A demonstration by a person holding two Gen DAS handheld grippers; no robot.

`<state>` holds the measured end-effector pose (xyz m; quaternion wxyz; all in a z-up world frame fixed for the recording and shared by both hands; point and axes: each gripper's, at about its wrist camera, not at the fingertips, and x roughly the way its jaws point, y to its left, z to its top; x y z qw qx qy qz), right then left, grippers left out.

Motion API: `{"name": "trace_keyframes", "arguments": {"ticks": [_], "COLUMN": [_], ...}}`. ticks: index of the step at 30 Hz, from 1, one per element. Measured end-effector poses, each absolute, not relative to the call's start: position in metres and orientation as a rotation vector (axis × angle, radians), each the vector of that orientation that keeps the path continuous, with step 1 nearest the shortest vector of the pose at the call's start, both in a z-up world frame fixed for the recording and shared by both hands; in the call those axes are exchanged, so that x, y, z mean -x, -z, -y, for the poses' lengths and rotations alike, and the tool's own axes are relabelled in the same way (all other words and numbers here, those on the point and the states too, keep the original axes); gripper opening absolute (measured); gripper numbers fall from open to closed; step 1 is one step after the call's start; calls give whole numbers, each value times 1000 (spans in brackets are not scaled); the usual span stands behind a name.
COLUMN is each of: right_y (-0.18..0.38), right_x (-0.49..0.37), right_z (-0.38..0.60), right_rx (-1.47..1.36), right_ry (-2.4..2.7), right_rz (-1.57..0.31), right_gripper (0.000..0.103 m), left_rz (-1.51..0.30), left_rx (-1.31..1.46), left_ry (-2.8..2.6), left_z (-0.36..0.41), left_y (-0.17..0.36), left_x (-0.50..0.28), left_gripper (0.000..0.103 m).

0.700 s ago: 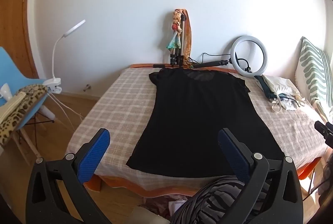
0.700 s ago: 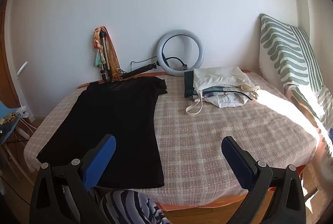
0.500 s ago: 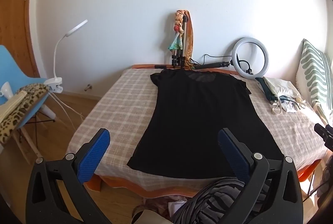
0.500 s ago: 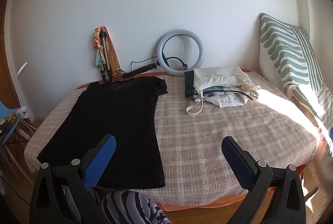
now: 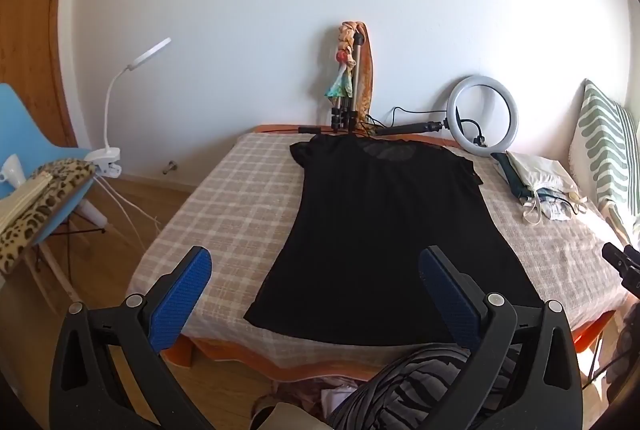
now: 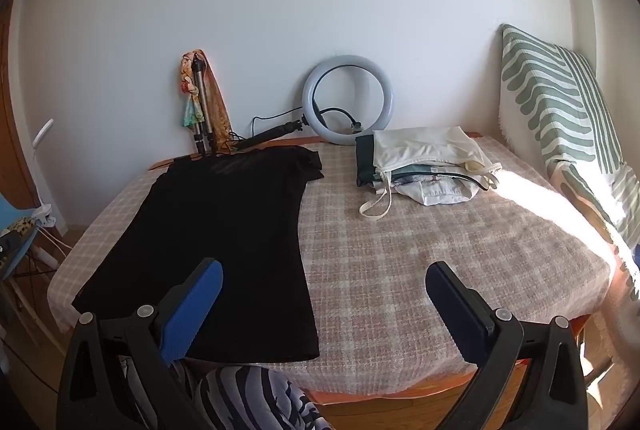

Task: Fold small clothes

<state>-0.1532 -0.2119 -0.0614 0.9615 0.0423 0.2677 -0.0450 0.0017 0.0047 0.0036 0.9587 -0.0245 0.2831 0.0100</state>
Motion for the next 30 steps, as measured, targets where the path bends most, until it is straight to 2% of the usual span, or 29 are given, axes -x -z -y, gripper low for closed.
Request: {"name": "trace_keyframes", "arguments": {"ticks": [30], "right_y": [67], "right_x": [151], "right_z": [208], "right_rx": [-90], "right_ry": [88], "right_rz": [-555], "right_gripper": [103], "left_rz": [-573], "left_rx": [48], "left_ry": [-28], "left_z": [-5], "left_y": [-3], "left_x": [-1], "left_gripper": [103]}}
